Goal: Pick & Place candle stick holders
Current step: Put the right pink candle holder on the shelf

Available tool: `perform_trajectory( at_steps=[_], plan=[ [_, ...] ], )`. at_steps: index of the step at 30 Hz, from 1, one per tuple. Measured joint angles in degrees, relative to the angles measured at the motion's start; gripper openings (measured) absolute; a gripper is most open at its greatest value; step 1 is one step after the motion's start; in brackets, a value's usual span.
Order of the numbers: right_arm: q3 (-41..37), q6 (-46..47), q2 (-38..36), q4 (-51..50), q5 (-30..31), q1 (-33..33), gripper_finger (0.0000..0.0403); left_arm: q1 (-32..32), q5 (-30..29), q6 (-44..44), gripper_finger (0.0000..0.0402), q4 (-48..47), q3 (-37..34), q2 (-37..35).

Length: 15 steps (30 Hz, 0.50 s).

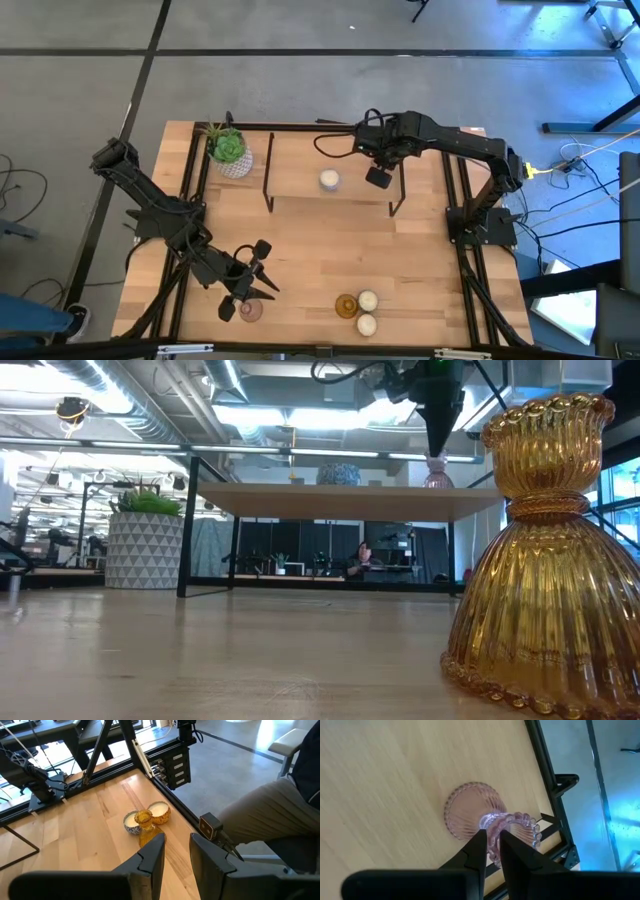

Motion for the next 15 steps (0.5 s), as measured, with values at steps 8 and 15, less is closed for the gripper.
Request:
perform_trajectory(
  at_steps=[8, 15],
  plan=[
    [0.0, 1.2, 0.0, 0.2, 0.0, 0.0, 0.0053, 0.0, 0.0, 0.4, 0.0086, 0.0, 0.0, 0.0],
    [0.0, 1.5, 0.0, 0.5, 0.0, 0.0, 0.0057, 0.0, 0.0, 0.5, 0.0086, 0.0, 0.0, 0.0]
  ],
)
